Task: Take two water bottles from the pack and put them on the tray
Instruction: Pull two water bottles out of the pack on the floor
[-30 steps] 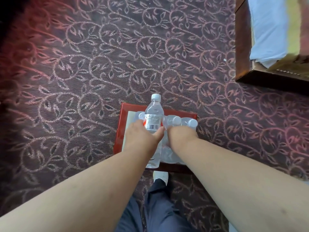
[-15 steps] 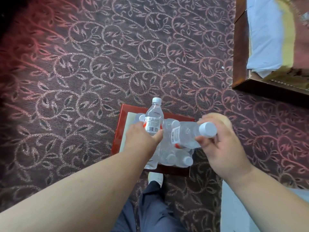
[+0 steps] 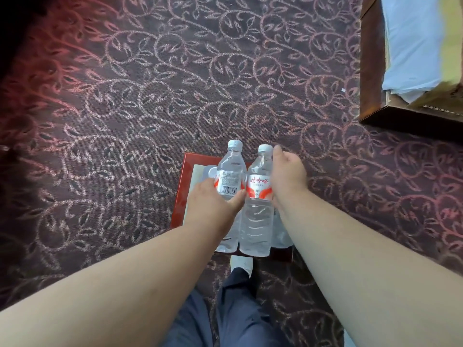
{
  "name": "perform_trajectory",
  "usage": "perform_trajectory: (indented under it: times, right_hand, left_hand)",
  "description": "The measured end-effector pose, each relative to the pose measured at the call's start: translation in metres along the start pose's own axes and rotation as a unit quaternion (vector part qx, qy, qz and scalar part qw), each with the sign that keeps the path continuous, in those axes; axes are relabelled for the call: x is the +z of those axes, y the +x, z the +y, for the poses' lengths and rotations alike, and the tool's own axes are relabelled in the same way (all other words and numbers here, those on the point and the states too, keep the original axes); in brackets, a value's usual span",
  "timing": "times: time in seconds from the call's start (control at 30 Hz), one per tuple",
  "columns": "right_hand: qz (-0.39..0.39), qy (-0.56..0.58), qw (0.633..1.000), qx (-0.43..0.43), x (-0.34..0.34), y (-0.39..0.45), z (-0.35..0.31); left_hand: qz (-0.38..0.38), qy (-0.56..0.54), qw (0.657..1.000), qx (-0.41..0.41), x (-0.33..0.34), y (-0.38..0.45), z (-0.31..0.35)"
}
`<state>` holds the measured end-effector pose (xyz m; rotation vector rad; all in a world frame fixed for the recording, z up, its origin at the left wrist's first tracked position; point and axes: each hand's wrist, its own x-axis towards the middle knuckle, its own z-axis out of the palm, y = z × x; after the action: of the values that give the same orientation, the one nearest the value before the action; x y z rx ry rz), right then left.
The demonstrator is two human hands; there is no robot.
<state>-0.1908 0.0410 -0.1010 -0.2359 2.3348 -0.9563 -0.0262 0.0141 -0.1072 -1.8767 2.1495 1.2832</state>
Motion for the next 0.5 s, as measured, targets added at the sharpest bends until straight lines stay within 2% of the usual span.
perform_trajectory:
  times: [0.1,0.17,0.23,0.33,0.43,0.5]
  right_hand:
    - [-0.032,0.005,0.997,-0.074,-0.004,-0.019,0.019]
    - [-0.032,-0.001,0.996,-0.086,-0.014,-0.044,0.036]
    - [-0.061,0.013,0.998,-0.010,-0.020,-0.067,0.052]
    - [-0.171,0.028,0.980,0.098,-0.017,-0.073,0.053]
    - [-0.190,0.115,0.969,0.104,-0.015,-0.063,0.043]
    - [-0.204,0.124,0.967,0.092,-0.017,-0.062,0.037]
  left_hand:
    - [-0.002,-0.004,1.000,-0.002,-0.002,-0.001,0.001]
    - [-0.001,0.001,1.000,0.001,-0.005,-0.003,0.005]
    - [-0.002,-0.004,1.000,0.005,-0.007,-0.005,0.007]
    - [-0.016,-0.050,0.999,-0.014,-0.008,-0.007,0.010]
    - [-0.029,-0.133,0.989,-0.058,-0.013,-0.007,0.013]
    - [-0.058,-0.210,0.973,-0.081,-0.019,-0.006,0.017]
